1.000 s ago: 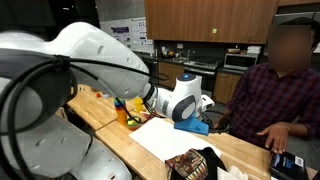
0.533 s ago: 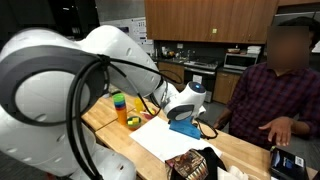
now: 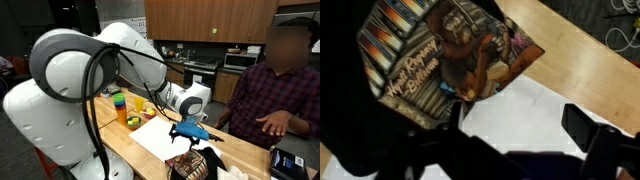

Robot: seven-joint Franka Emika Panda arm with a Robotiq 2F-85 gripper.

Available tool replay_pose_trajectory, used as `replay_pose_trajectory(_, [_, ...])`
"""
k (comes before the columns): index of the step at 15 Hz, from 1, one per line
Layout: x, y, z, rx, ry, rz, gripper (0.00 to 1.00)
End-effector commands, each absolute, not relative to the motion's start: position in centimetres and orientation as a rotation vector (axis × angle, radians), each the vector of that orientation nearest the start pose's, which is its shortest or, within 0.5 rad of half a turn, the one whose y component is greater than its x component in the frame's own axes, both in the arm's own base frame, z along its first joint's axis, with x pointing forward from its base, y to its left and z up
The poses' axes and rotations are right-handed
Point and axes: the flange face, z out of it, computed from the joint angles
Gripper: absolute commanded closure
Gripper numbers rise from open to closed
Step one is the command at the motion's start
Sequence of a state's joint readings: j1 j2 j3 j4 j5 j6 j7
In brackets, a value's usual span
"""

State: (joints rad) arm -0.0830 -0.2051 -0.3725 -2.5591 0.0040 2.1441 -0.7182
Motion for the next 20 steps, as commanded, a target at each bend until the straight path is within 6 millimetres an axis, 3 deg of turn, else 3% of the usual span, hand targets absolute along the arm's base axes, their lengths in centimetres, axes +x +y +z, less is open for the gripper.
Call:
replay_pose_trajectory(1, [37.8, -18.8, 32.0, -3.041, -0.434, 0.328, 0.00])
replay_pose_trajectory(7, [38.0, -18.0, 30.0, -3.098, -0.234, 0.189, 0.00])
replay_pose_trajectory(15, [35.0, -20.7, 26.3, -3.283, 0.078, 0.294, 0.00])
replay_pose_trajectory(16, [34.9, -20.8, 26.3, -3.266, 0.120, 0.267, 0.25])
replay_pose_trajectory(17, [34.9, -20.7, 26.3, -3.242, 0.155, 0.248, 0.26])
replay_pose_trajectory(20, [35.1, -20.4, 26.1, -3.225, 0.174, 0.213, 0.48])
